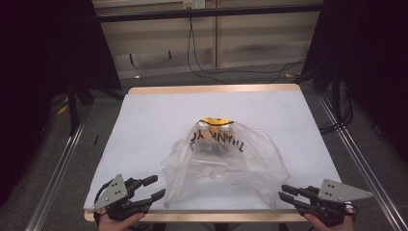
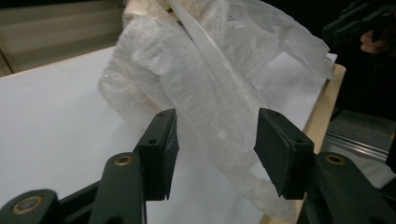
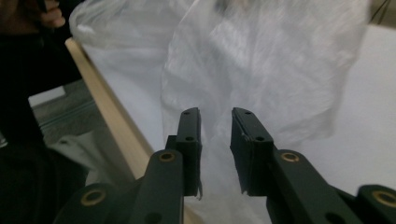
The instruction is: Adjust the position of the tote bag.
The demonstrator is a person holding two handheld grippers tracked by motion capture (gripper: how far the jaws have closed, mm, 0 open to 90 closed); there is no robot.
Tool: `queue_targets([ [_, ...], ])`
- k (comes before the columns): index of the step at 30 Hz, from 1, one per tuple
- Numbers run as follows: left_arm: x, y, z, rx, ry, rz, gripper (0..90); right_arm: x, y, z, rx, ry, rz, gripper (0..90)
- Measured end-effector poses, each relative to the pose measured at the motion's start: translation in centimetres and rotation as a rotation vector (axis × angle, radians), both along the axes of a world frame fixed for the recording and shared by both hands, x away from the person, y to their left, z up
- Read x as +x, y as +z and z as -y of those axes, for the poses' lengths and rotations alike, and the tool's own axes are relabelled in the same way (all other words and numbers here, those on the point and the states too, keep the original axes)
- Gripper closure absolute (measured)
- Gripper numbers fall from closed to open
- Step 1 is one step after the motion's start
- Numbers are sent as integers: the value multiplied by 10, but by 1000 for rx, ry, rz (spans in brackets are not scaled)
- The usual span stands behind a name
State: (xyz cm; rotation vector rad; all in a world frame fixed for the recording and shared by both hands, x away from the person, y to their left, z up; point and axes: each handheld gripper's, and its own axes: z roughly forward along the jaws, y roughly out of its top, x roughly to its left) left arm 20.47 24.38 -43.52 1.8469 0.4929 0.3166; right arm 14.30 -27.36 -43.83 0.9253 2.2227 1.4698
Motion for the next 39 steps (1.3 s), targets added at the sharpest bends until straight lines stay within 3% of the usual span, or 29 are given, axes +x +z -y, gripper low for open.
queue_targets([
  [4,-3,-2,8,22,-43,-13,512,3,-5,-8,-37,48,-31,728],
  [5,-3,-3,11,16,-97,-34,539,4,-7,-10,-63,55,-45,774],
  [7,-3,-4,13,23,-92,-33,554,5,-7,-11,-69,63,-47,781],
  [8,-3,-4,14,49,-86,-31,547,6,-8,-12,-65,76,-51,781],
  [10,-2,-5,16,41,-100,-43,532,8,-10,-13,-74,92,-76,756],
  [14,-4,-8,24,77,-123,-46,492,14,-15,-17,-109,112,-114,676],
  [15,-4,-8,25,97,-129,-38,487,16,-17,-20,-139,118,-127,662],
  [22,0,-13,31,155,-129,-75,504,26,-24,-28,-199,153,-161,598],
  [27,1,-16,33,181,-142,-83,519,38,-33,-35,-253,178,-198,619],
  [30,3,-17,33,181,-134,-100,474,38,-33,-37,-268,185,-188,623],
  [33,4,-19,37,193,-151,-105,474,38,-35,-39,-277,184,-198,662],
  [35,3,-21,42,236,-168,-119,494,37,-37,-41,-308,197,-197,716],
  [39,5,-23,43,241,-180,-130,536,37,-36,-41,-297,201,-206,795],
])
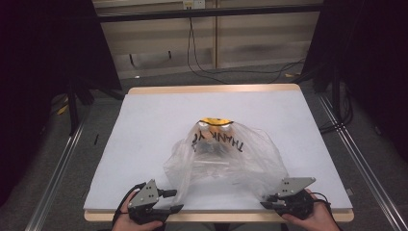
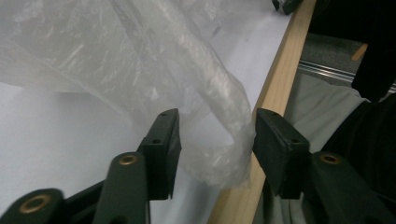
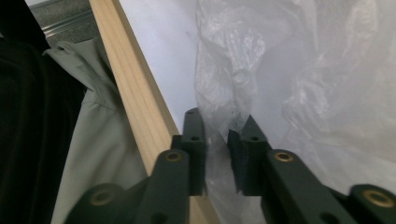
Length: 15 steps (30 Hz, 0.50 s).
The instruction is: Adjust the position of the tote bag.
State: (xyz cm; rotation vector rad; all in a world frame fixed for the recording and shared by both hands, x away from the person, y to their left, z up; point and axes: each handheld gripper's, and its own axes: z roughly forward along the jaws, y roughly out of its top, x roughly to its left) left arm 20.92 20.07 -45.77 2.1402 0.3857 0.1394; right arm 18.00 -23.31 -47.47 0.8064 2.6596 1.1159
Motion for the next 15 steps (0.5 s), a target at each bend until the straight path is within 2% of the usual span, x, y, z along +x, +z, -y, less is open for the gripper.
queue_targets([
  [3,0,0,0,13,-5,3,572,-1,3,3,27,-9,17,843],
  [6,2,0,1,11,7,5,566,-1,5,7,47,-28,36,866],
  [8,3,-1,2,26,7,11,554,-1,7,9,65,-38,43,872],
  [10,5,-2,5,77,17,18,521,-2,9,10,82,-43,50,875],
  [11,7,-4,5,91,24,4,514,-3,9,10,80,-45,51,876],
  [13,7,-3,4,85,19,3,576,-3,9,10,83,-44,52,876],
  [14,6,-3,4,72,11,0,576,-3,10,10,84,-45,55,876],
  [15,6,-3,4,62,8,-3,623,-3,10,11,81,-46,60,877],
])
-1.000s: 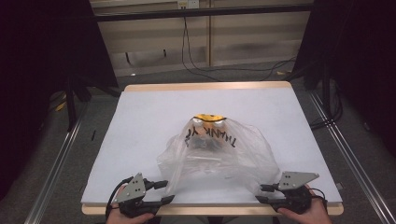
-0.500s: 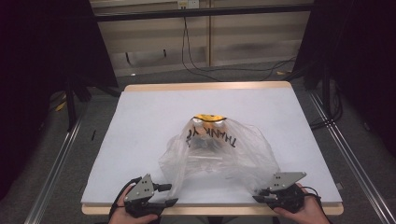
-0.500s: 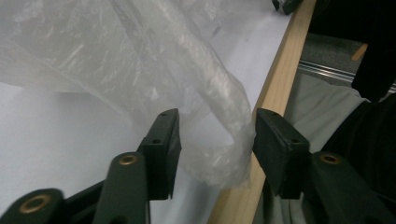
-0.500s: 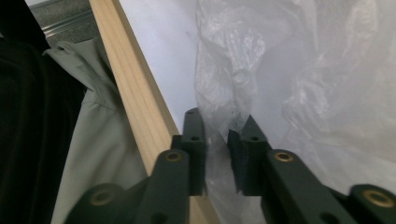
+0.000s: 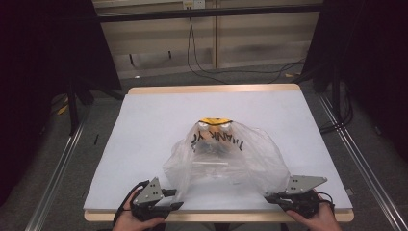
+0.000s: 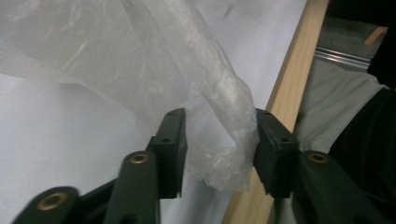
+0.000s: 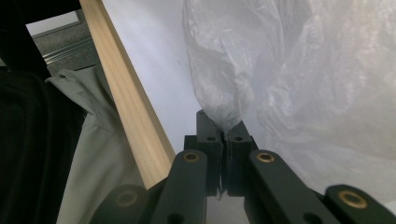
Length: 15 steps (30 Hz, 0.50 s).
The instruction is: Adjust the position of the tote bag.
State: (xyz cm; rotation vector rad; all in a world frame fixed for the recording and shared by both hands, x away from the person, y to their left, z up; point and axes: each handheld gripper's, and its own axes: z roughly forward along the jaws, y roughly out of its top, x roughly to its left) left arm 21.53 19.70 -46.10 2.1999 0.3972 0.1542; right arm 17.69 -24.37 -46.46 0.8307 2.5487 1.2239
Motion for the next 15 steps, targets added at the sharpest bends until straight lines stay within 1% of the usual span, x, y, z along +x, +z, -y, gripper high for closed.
queue_targets([
  [1,0,2,-2,4,-3,-7,713,0,0,1,7,-1,-2,877],
  [2,0,2,-2,4,-3,-7,762,0,0,1,7,-1,-2,877],
  [3,0,2,-2,-14,0,-9,792,0,1,1,16,-2,6,878],
  [4,0,3,-3,-13,-3,-11,792,0,1,1,16,-2,6,878],
  [5,0,3,-4,-15,0,-16,834,-1,1,2,19,-4,5,878],
  [6,0,3,-5,-24,0,-22,846,-1,2,2,23,-1,5,878],
  [7,0,4,-6,-31,2,-20,857,-1,2,3,32,-7,5,879],
  [10,-1,7,-10,-73,0,-18,861,-1,3,3,41,-9,14,879],
  [12,-1,8,-11,-85,-3,-16,867,-2,5,5,51,-11,21,880],
  [14,-2,9,-12,-78,1,-14,875,-2,5,5,55,-11,27,880],
  [15,-2,9,-12,-83,1,1,875,-3,6,5,61,-16,28,880],
])
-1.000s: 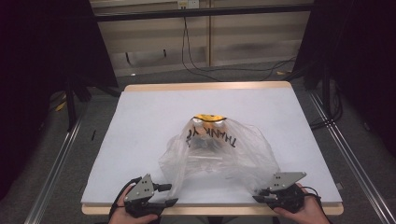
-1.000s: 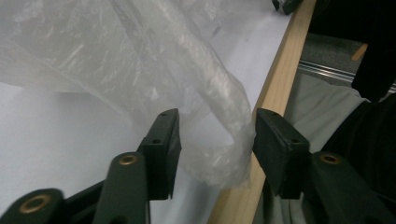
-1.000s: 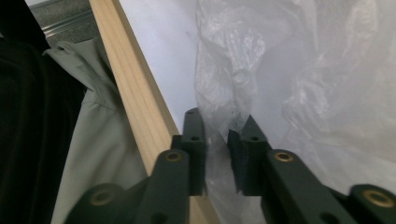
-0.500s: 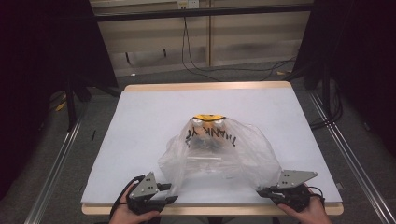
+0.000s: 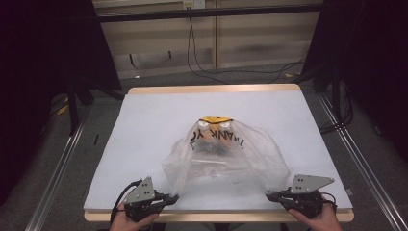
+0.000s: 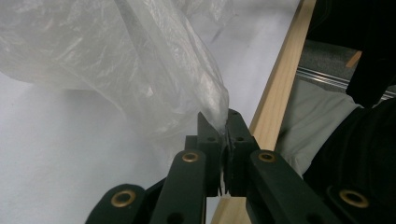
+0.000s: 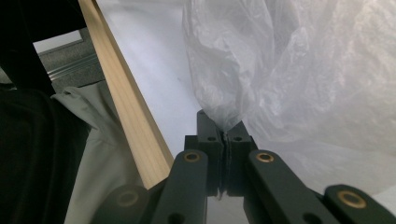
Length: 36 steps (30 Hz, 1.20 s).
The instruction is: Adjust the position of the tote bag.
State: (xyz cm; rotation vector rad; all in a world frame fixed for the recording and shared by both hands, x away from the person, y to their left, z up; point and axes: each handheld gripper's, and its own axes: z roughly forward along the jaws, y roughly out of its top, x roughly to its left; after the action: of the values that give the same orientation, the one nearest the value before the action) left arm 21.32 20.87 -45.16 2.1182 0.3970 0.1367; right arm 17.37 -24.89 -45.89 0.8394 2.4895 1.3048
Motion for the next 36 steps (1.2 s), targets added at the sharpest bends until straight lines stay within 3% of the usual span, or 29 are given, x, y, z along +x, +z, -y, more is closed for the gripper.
queue_targets([
  [7,-2,4,-5,-37,12,2,877,-2,3,2,18,-17,26,881],
  [12,-1,10,-8,-80,20,0,888,-1,13,4,71,-11,54,883],
  [16,0,13,-8,-88,15,6,888,1,18,6,106,-8,67,884],
  [24,1,20,-9,-123,16,25,890,1,26,4,131,11,95,884],
  [32,3,30,-9,-126,17,47,895,5,42,-2,156,45,120,885],
  [36,5,36,-11,-203,19,15,895,7,45,-2,167,46,118,885],
])
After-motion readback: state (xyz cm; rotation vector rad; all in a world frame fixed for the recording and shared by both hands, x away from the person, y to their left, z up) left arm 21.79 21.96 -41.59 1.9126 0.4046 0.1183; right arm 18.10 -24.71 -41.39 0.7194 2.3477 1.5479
